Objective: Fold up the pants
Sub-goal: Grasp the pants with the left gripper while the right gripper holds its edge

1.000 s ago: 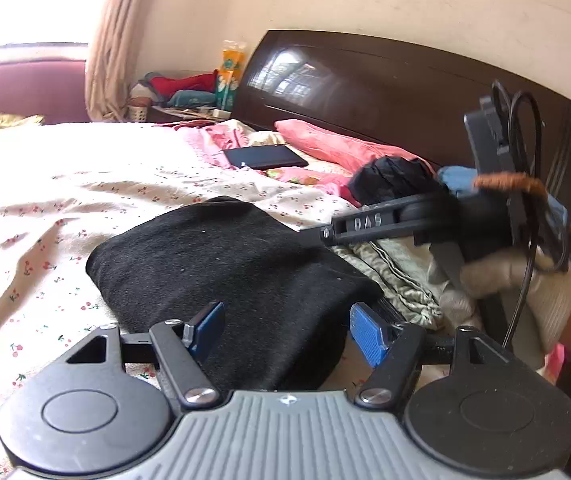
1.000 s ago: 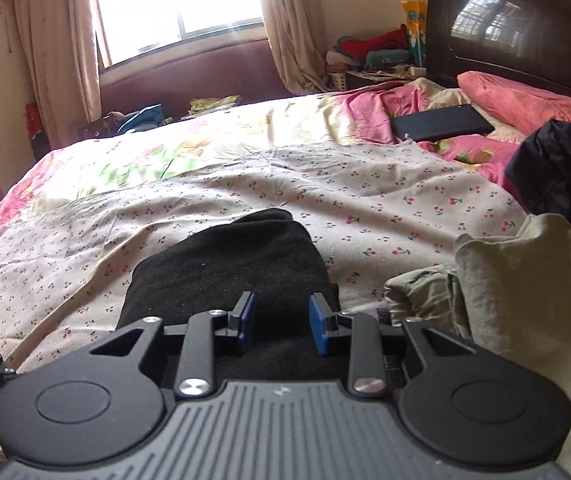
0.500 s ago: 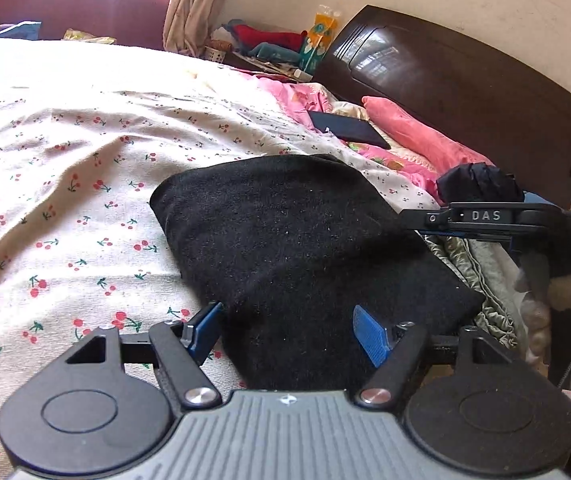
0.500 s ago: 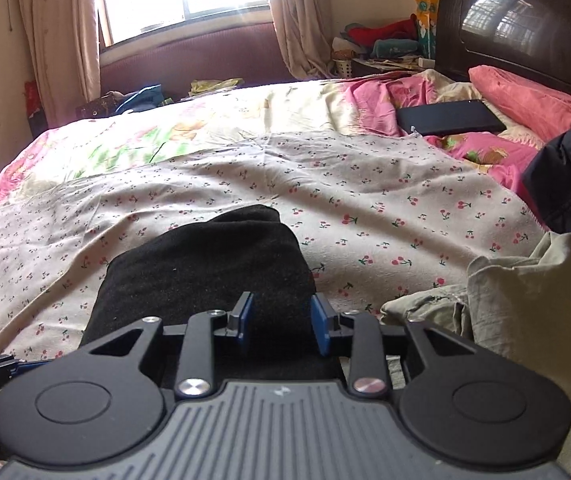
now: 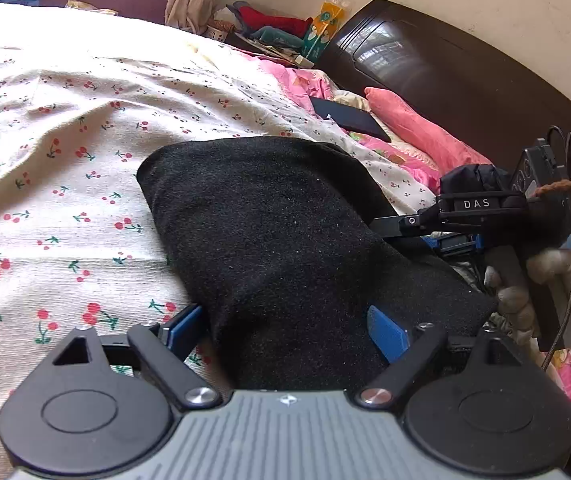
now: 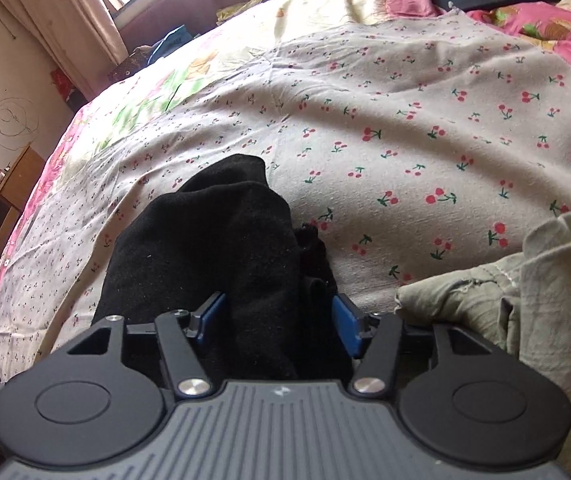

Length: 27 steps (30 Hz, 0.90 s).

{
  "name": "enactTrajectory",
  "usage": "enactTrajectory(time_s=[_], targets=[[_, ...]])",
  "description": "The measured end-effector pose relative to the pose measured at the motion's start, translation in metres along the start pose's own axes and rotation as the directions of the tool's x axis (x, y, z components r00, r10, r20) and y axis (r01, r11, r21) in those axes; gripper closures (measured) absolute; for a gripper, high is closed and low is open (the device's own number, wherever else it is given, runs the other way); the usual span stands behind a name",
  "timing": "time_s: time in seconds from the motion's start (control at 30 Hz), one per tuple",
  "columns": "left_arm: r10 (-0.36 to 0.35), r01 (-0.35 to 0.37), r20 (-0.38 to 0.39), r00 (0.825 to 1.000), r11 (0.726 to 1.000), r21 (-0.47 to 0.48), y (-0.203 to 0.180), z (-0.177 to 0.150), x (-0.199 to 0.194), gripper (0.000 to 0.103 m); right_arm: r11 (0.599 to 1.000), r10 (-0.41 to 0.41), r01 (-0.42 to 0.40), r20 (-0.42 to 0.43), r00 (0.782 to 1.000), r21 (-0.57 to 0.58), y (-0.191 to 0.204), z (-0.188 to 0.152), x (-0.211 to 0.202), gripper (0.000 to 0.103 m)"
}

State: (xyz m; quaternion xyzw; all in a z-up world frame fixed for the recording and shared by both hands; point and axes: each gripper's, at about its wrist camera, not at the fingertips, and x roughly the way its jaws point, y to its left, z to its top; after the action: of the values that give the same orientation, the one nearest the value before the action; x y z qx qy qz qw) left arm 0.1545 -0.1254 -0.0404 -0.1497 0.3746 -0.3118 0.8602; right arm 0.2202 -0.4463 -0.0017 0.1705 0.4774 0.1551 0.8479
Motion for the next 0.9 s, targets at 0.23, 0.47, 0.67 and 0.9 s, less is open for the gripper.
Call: enactTrajectory(time_s=[0.23,0.47,0.67,0.9], targets=[[0.013,-0.013,-0.008,1.000,0.999,0.029,-0.008,0.001,0.028,0.000,0.999,0.036,-0.038,-0.065,0.997,-0.022,0.002,0.001,0.025,0.017],[-0.026,0.026,0.002,1.000,0.998,-0.057,0.007,0.011,0.004,0.029,0.992,0.098,-0.098,0.004,0.995,0.080,0.017,-0.019,0.016,0.045],[-0.065,0.064,-0.021,0.998,0.996,-0.055,0.011,0.010,-0.031,0.047,0.977,0.144,-0.150,0.046,0.988,0.152,0.046,-0.042,0.002,0.061],[-0.037,0.035,-0.040,0.999,0.998,-0.057,0.045,0.000,-0.110,0.048,0.944,0.272,-0.270,0.015,0.962,0.190,0.114,-0.079,0.000,0.062]])
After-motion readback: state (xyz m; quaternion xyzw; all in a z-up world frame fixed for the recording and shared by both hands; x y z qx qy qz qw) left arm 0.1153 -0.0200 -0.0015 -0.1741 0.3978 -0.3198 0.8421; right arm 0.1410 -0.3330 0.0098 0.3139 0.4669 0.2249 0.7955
